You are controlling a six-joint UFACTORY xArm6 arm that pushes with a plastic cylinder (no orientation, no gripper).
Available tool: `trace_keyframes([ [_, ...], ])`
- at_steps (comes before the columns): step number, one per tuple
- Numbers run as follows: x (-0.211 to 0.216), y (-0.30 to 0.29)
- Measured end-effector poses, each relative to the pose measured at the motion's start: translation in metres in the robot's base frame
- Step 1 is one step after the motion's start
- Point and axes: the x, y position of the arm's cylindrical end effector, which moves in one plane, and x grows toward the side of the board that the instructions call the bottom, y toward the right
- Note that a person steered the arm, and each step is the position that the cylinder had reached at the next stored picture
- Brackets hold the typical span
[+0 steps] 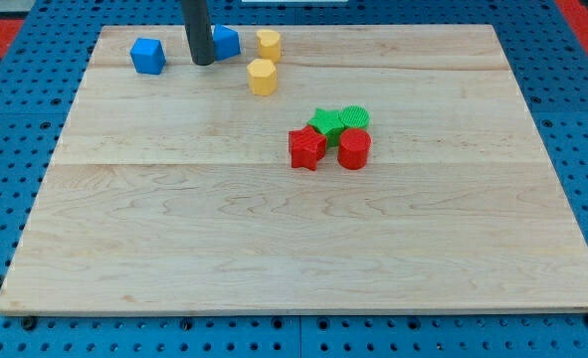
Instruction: Push the blue triangle to the left of the yellow heart
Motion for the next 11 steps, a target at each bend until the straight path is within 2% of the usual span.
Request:
trace_keyframes([
  [3,-0.054,-0.033],
  [4,-0.062,-0.018],
  [6,-0.062,0.051],
  [10,-0.05,0.058],
  [11,-0.062,0.044],
])
